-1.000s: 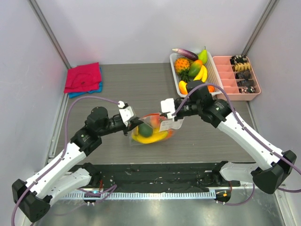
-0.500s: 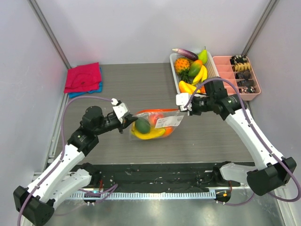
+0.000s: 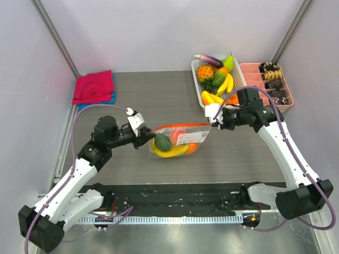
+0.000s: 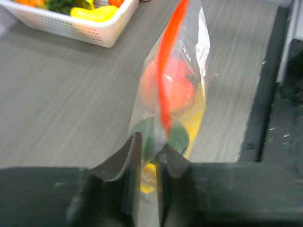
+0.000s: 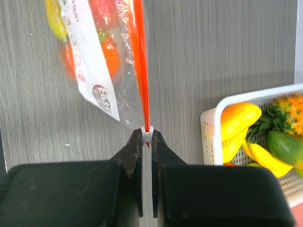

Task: Place the food in the zip-top bag and seal the zipper
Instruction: Zip the zipper food storage bag at the center of the board, then place the zipper food storage bag at the center of the board.

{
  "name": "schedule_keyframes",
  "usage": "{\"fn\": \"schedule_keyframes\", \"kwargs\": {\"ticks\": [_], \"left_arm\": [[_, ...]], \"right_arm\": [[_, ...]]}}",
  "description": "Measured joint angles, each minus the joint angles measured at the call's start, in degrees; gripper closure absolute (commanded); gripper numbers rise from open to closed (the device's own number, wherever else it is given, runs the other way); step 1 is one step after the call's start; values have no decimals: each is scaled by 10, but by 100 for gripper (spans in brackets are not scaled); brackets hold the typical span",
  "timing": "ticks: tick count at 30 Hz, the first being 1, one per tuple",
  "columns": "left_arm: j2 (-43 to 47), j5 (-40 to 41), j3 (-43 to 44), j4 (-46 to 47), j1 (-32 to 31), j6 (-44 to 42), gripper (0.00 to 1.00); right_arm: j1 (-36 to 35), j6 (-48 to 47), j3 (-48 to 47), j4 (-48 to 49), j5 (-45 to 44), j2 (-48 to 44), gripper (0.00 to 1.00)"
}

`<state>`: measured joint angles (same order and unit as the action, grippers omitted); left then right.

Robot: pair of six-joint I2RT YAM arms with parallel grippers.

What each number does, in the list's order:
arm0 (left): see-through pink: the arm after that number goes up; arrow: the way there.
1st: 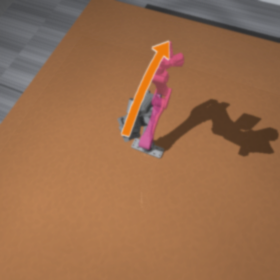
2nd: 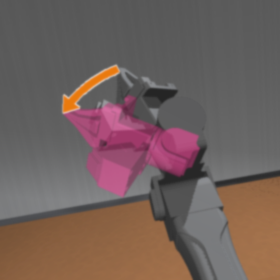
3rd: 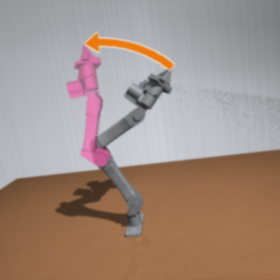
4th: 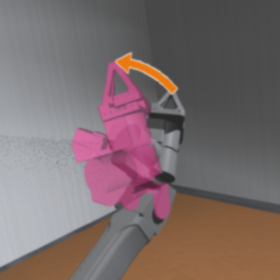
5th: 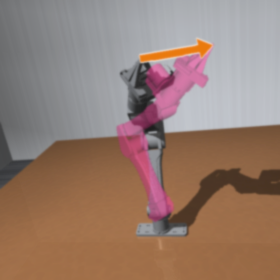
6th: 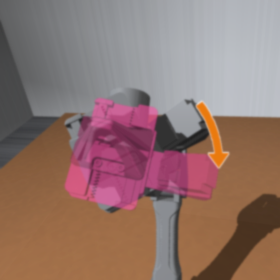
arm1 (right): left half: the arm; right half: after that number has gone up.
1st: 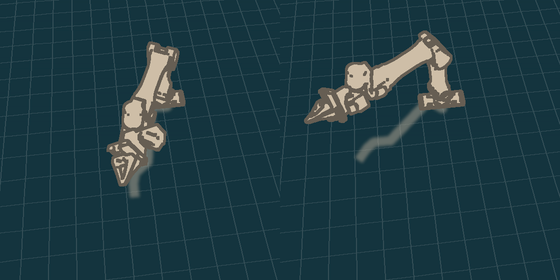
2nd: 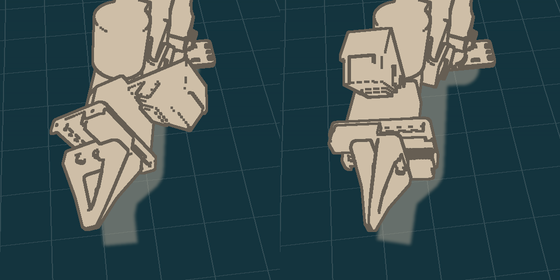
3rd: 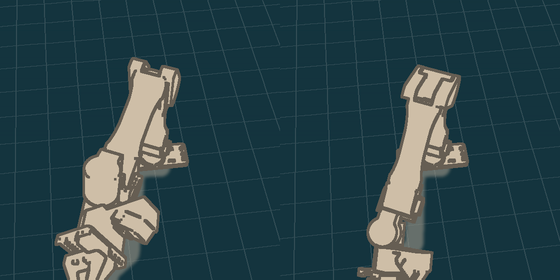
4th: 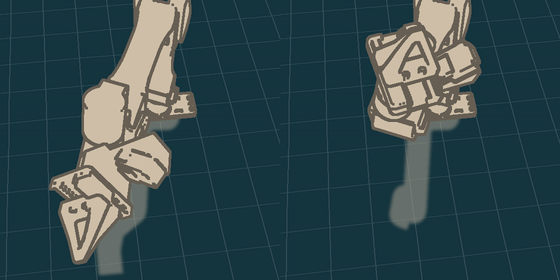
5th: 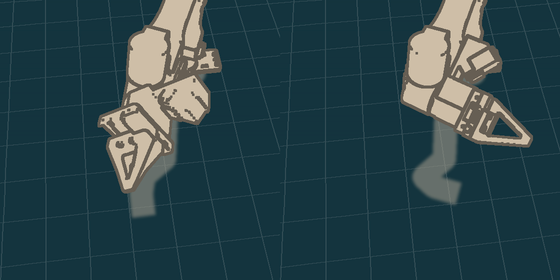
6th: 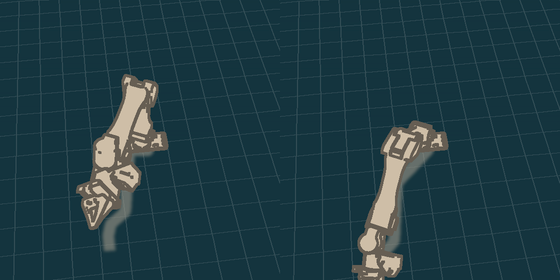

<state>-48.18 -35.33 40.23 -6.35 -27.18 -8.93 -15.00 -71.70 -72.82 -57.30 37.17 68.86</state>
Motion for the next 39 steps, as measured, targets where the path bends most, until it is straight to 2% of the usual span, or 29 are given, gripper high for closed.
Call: {"fn": "schedule_keyframes", "kwargs": {"ticks": [2, 10, 15, 23, 28, 33, 36, 37, 39], "left_arm": [[-7, -7, 7, -12, 3, 1, 39], [-28, -21, 113, -100, 6, 15, 39], [-93, -15, 215, -146, -13, 34, 45], [-287, 5, 387, -262, -84, 61, 50], [-331, 29, 436, -318, -118, 70, 57], [-357, 49, 466, -367, -141, 71, 60], [-382, 60, 479, -397, -149, 73, 85], [-389, 66, 479, -405, -151, 75, 100], [-399, 77, 479, -422, -151, 80, 100]], "right_arm": [[5, 15, 0, 8, -2, 0, 99], [-4, 96, -17, 58, 20, 2, 99], [-17, 136, -16, 97, 32, 2, 99], [-41, 178, -16, 140, 35, 3, 99], [-56, 190, -16, 157, 34, 10, 99], [-71, 196, -17, 172, 34, 17, 99], [-78, 199, -17, 180, 34, 21, 99], [-79, 201, -18, 183, 34, 22, 99], [-83, 208, -19, 190, 34, 24, 97]]}}
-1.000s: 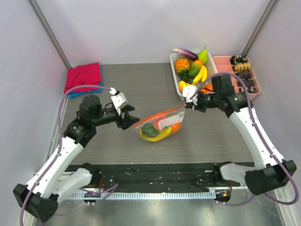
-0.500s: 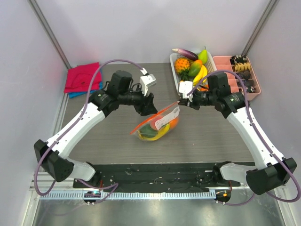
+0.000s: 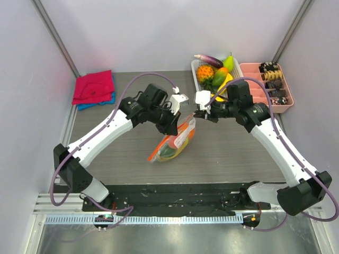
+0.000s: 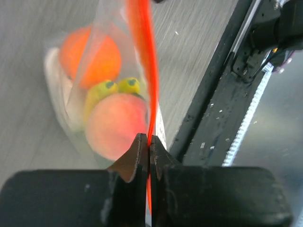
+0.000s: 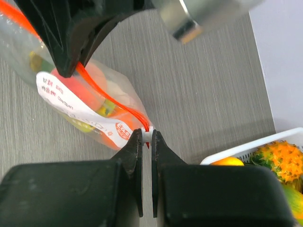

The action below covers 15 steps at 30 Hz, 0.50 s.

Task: Place the food in the zip-top bag and seal the zipper
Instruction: Place the zipper food storage bag at the center of the board.

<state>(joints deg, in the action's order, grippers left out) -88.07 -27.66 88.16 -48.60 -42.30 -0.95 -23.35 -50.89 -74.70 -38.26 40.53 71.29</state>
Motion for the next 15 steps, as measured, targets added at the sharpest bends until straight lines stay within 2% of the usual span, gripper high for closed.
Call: {"fn": "schedule_keyframes", "kwargs": {"ticks": [2, 3, 4, 6, 8, 11, 15], "left_arm": [[-4, 7, 0, -8, 2, 12, 100], [-2, 4, 0, -11, 5, 24, 100], [2, -5, -5, -7, 10, 42, 100], [25, -23, -33, 14, 32, 83, 100], [63, -50, -83, 41, 78, 140, 100], [112, -67, -136, 81, 149, 233, 100], [134, -61, -163, 174, 174, 342, 100]], "right_arm": [[-7, 14, 0, 10, -4, 2, 85], [-10, 21, 0, 16, -7, 2, 75], [-12, 39, 1, 26, -13, 2, 51], [-16, 82, 8, 57, -23, 0, 30], [-16, 125, 23, 92, -43, -10, 1], [-15, 201, 44, 132, -81, -33, 0], [-7, 308, 55, 165, -130, -64, 1]]}}
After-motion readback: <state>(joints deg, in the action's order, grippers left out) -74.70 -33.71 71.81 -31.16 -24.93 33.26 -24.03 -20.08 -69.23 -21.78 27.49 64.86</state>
